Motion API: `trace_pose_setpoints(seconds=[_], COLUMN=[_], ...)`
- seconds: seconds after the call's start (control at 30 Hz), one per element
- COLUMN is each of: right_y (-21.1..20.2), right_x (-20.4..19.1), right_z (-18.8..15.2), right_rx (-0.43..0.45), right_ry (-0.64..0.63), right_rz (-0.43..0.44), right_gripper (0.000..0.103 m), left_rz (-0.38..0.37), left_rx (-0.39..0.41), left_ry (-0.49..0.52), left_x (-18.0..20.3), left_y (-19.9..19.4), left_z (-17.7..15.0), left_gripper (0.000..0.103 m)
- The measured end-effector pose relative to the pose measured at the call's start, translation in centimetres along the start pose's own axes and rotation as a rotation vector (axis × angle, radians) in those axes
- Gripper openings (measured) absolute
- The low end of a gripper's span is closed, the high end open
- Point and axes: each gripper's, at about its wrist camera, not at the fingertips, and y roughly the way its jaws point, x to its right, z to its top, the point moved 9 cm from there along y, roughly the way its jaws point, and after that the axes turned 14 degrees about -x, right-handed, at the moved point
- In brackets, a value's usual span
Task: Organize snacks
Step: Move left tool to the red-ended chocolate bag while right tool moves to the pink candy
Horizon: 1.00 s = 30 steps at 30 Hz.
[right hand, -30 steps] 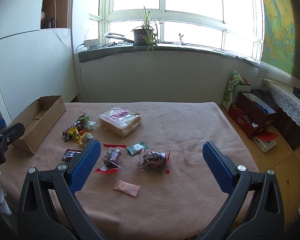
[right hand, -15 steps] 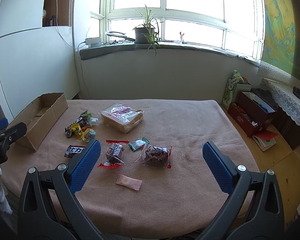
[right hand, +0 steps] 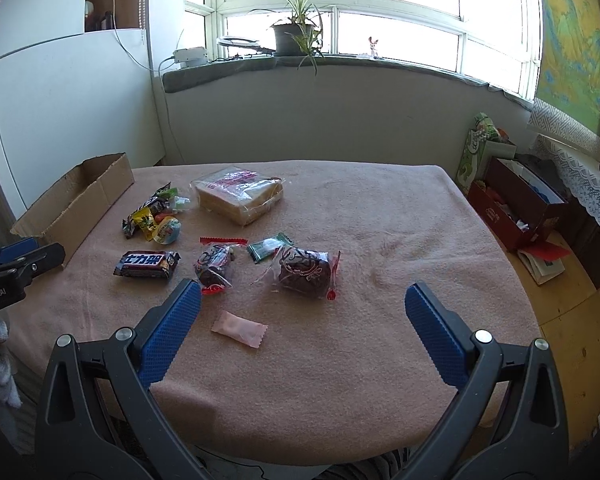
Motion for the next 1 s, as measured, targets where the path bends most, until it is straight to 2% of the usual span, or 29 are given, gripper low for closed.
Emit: trace_pose_setpoints(seconds=[0.13, 0.23, 0.3, 0.33, 0.37, 0.47, 0.57, 0.7, 1.0], right_y=[1.1, 1.9, 2.4, 2.7, 3.1, 4.3, 5.4, 6.4, 8.3], right_x=[-0.9, -1.9, -3.0, -3.4, -3.8, -4.7, -4.7, -4.7, -5.1], right_z=[-1.0, -1.4, -1.6, -1.7, -1.8, -2.1, -2.1, -2.0, -2.0], right_rx=[-0.043, -0.067, -0.076, -0.084, -0.096, -0.137, -0.162, -0.198, -0.232], right_ry=[-0.029, -0.058, -0.088, -0.105, -0.124, -0.181, -0.213, -0.226, -0.284], right_rz=[0.072, 0.102, 0.127, 0.14, 0.153, 0.185, 0.187, 0.24, 0.274], right_gripper=[0.097, 0.088, 0.088, 0.084, 0.076, 0.066, 0.061, 0.056, 0.051], left_rz=[-0.021, -0.05, -0.078, -0.09, -0.103, -0.142, -0.185, -0.217, -0.232], left_rx=[-0.026, -0.046, -0.054, -0.061, -0.068, -0.077, -0.111, -0.15, -0.208], left_ry=[0.01, 0.026, 0.047, 0.057, 0.071, 0.102, 0.113, 0.123, 0.149], left_x=[0.4, 1.2, 2.2, 2.8, 3.4, 5.3, 7.0, 8.5, 10.4], left_y=[0.8, 1.3, 1.7, 1.9, 2.1, 2.7, 4.0, 5.4, 7.5], left_z=[-0.2, -0.1, 0.1, 0.3, 0.5, 1.2, 1.6, 1.8, 2.4], left_gripper=[0.072, 0.067, 0.065, 0.062, 0.059, 0.056, 0.052, 0.051, 0.051])
